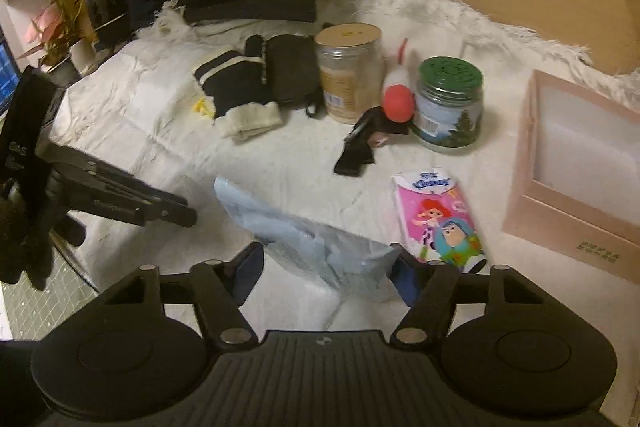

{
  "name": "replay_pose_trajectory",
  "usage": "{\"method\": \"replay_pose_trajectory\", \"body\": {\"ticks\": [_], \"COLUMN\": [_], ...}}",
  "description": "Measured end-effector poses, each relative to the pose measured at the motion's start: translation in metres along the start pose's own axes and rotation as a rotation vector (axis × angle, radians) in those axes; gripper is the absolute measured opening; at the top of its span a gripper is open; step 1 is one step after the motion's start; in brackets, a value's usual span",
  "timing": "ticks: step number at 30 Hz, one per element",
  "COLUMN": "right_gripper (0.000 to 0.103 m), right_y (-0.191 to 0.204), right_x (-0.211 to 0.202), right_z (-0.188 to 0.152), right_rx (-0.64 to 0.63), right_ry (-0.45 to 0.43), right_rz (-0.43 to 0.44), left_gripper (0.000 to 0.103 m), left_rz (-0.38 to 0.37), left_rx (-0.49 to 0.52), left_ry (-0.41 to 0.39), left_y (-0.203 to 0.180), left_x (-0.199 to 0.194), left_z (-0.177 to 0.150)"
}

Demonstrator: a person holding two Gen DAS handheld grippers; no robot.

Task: Organize soft objects
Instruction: 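Lift the wipes packet with the right gripper while the left gripper grasps a clear plastic piece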

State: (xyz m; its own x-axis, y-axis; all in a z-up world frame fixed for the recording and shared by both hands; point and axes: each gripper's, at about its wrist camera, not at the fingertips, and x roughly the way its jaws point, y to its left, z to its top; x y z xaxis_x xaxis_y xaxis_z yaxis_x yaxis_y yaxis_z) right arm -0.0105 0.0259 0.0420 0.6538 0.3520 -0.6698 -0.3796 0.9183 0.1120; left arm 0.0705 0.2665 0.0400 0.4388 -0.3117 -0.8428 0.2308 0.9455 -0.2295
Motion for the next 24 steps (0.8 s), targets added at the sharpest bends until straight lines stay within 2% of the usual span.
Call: {"method": "replay_pose_trajectory", "body": {"ticks": [2,5,8,9,10,11,13,16,19,22,24], "right_gripper": [0.059,0.057,0.060,0.070,0.081,0.083,0.086,0.087,0.087,0.087,0.089], "right_y": [-0.002,-0.005,-0.003,-0.002,-0.001,-0.001,0.001,0.009,0.017,0.020,0.021], "right_x": [0.007,0.026,0.047,0.053,0.059,0.065,0.069,0.078,0.093,0.108,0.116], "right_z": [0.001,0.013,0.026,0.028,0.029,0.029,0.027,0.022,0.020,0.022,0.025], "right_rx": [0.012,0.070,0.090,0.086,0.083,0.086,0.091,0.074,0.054,0.049,0.055], "right_ry": [-0.007,-0.022,-0.054,-0.050,-0.041,-0.031,-0.017,0.002,0.024,0.042,0.029], "right_rz": [-0.008,0.030,0.037,0.016,-0.005,-0.023,-0.018,-0.008,-0.039,-0.051,-0.092], "left_gripper": [0.025,0.025,0.025,0.025,0.025,0.026,0.026,0.027,0.027,0.027,0.027], "left_rz": [0.010,0.032,0.023,0.038,0.082,0.132,0.179,0.143,0.154,0.147,0.130], "left_rx": [-0.002,0.006,-0.030,-0.031,-0.017,0.008,0.024,-0.003,0.029,0.009,-0.013], "left_ry": [-0.011,-0.043,-0.068,-0.083,-0.108,-0.134,-0.144,-0.095,-0.111,-0.111,-0.107], "left_y": [-0.002,-0.007,-0.005,-0.005,-0.007,-0.011,-0.014,-0.012,-0.017,-0.015,-0.011], "left_x": [-0.001,-0.001,-0.005,-0.007,-0.011,-0.015,-0.016,-0.006,0.000,0.002,0.002], "left_z": [-0.003,-0.008,-0.011,-0.013,-0.017,-0.021,-0.024,-0.024,-0.023,-0.020,-0.017]}}
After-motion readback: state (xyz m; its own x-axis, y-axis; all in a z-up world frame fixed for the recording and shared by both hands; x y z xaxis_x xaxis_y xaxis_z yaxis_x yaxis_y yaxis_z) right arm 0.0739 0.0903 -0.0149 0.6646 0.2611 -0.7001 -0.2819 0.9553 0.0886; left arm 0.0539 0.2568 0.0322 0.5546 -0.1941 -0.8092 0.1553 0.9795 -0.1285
